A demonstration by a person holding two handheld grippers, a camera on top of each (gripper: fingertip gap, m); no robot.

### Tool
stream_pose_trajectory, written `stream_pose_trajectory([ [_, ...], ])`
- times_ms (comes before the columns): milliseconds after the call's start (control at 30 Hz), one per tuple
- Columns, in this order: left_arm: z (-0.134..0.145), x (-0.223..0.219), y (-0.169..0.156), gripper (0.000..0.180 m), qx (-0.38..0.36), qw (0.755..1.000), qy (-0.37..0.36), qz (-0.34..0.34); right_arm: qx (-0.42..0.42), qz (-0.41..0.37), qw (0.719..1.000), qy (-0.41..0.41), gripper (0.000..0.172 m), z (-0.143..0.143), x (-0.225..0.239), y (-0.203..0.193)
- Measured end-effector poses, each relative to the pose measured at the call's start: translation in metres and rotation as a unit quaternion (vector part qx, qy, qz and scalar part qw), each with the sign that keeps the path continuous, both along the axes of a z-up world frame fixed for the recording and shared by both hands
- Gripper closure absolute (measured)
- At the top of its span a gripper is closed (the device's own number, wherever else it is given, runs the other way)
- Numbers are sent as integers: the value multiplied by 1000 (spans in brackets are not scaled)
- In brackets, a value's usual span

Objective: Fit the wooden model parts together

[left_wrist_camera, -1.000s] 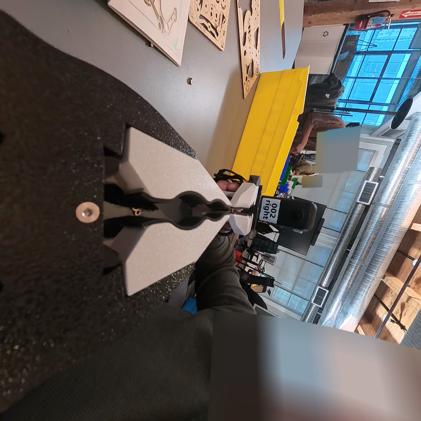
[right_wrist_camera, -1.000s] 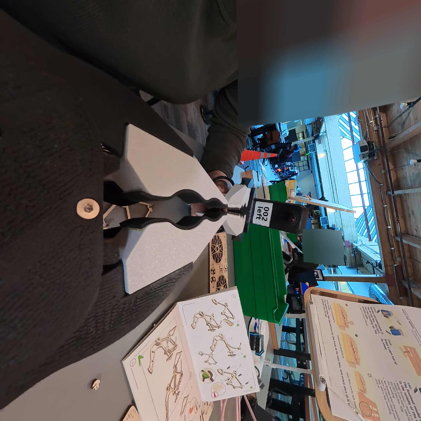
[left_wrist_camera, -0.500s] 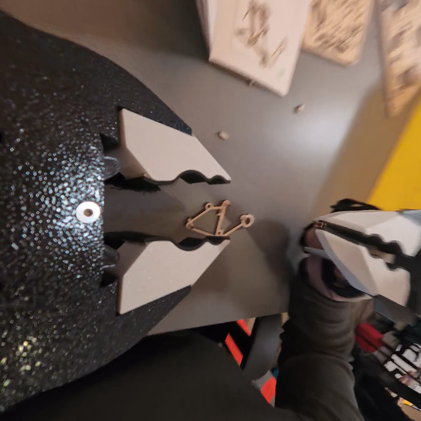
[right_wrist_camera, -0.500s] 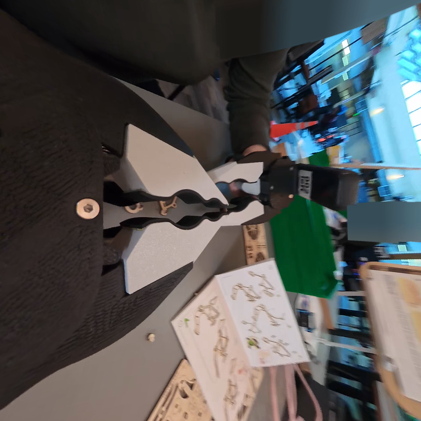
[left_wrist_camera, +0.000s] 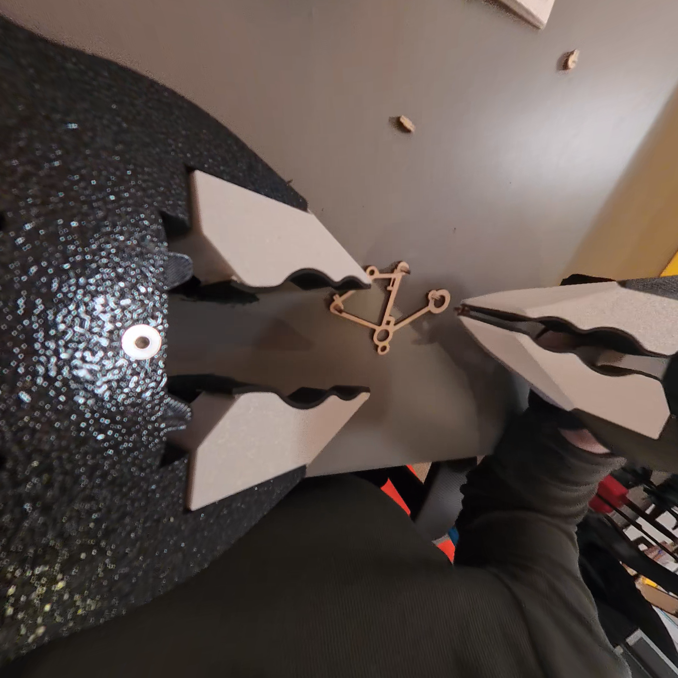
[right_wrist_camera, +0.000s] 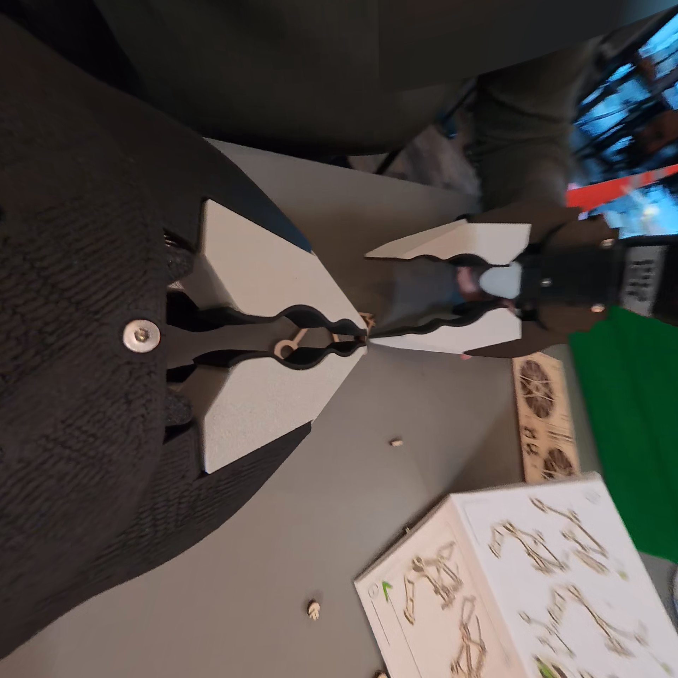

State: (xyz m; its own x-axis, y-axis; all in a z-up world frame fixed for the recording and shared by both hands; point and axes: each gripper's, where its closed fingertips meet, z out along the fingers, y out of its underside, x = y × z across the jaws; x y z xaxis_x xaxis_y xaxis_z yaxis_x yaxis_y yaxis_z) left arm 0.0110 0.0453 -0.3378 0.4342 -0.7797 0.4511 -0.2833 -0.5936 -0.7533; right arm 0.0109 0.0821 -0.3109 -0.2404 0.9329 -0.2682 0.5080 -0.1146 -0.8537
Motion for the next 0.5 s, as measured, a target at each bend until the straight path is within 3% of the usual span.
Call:
stream_pose_trajectory([
  [267,3,18,-21,134,-24,999,-25,-42,-32,15,999,-21,171,-6,4,-6],
  [400,5,8,-7,134,12,1000,-13,-10,-45,27,998,-29,171,-7,8,-8],
  [500,15,3,0,134,24,999,-34,4,3,34,998,-56,171,-15,13,-7],
])
